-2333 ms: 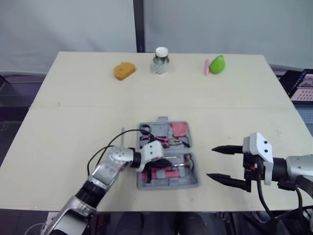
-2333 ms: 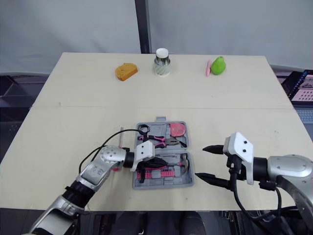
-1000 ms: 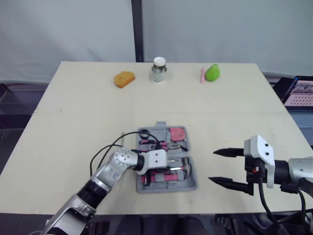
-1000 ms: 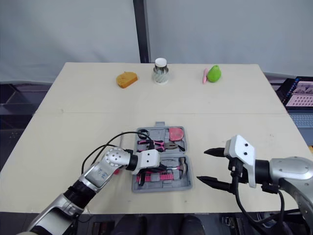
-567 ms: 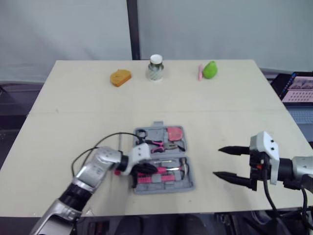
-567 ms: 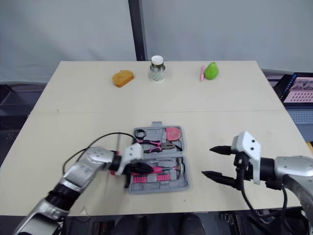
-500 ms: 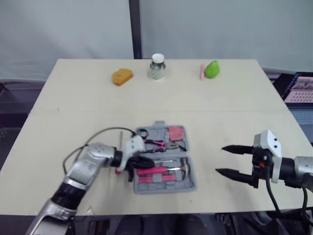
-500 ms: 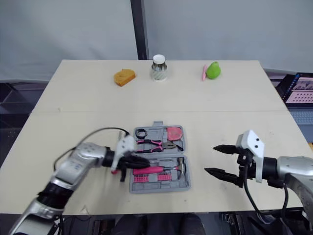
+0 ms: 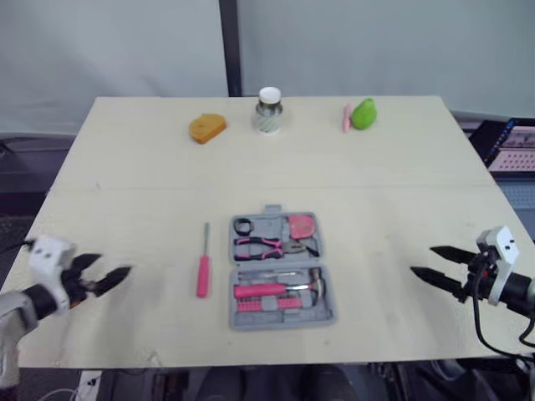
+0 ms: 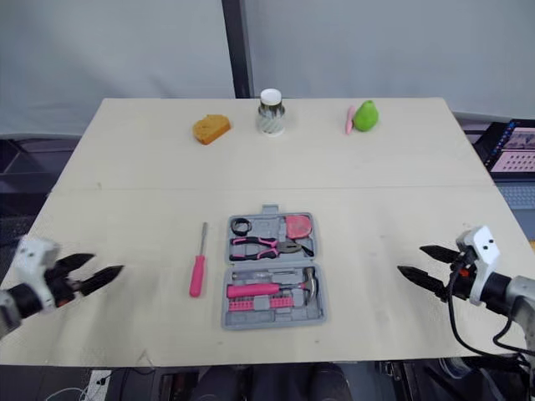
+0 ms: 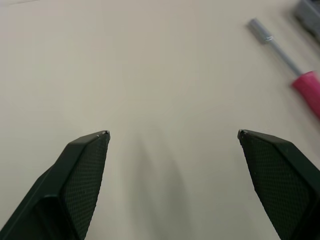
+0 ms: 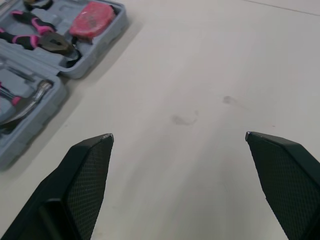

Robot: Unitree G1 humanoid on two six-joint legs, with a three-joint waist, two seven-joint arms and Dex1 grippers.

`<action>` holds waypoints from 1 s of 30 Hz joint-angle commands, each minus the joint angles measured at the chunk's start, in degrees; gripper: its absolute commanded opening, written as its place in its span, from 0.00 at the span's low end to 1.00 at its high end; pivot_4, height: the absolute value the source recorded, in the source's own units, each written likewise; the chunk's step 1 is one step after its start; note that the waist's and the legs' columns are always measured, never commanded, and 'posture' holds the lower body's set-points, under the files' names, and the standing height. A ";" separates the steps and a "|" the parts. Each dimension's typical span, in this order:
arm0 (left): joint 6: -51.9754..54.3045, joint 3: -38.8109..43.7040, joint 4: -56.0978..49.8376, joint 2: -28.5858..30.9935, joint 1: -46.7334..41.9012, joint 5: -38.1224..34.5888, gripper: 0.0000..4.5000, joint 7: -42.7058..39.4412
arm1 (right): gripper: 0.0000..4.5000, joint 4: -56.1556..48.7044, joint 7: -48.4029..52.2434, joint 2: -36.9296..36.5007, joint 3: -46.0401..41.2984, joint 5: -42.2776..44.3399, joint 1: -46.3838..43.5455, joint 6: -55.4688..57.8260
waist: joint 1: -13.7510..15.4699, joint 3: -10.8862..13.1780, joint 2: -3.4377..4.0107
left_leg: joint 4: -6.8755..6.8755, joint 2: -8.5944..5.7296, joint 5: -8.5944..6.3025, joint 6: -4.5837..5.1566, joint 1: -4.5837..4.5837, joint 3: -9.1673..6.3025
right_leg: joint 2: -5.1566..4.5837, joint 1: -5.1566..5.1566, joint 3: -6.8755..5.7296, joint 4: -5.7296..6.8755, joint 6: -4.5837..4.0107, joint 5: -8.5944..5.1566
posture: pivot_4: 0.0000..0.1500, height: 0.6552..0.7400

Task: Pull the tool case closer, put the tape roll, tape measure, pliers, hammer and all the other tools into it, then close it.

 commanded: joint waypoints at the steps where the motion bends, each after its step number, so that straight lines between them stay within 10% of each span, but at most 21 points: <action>1: -4.08 4.53 2.28 -2.07 2.63 0.33 0.98 4.24 | 1.00 4.44 0.80 0.50 -0.59 -1.55 -1.45 -3.49 | -0.01 0.01 -0.01 | 0.00 0.00 0.00 0.00 0.00 0.00 | 0.00 0.00 0.00 0.00 0.01 0.00 | 1.00 1.00; 18: 10.06 -9.66 -29.89 -18.43 4.21 -6.53 0.98 21.76 | 1.00 -10.62 4.55 -0.13 5.67 0.59 -7.53 3.04 | -0.16 0.04 -0.04 | 0.00 0.06 0.00 -0.02 -0.04 0.02 | 0.03 0.00 0.06 -0.03 0.03 0.02 | 1.00 1.00; 30: 23.70 -26.44 -39.17 -32.54 -1.13 2.24 0.98 45.24 | 1.00 -24.63 8.12 -3.35 12.93 5.53 -18.49 13.56 | 0.07 0.11 -0.14 | 0.04 0.02 0.00 -0.02 -0.10 -0.02 | 0.05 0.01 0.05 -0.13 0.05 0.03 | 1.00 1.00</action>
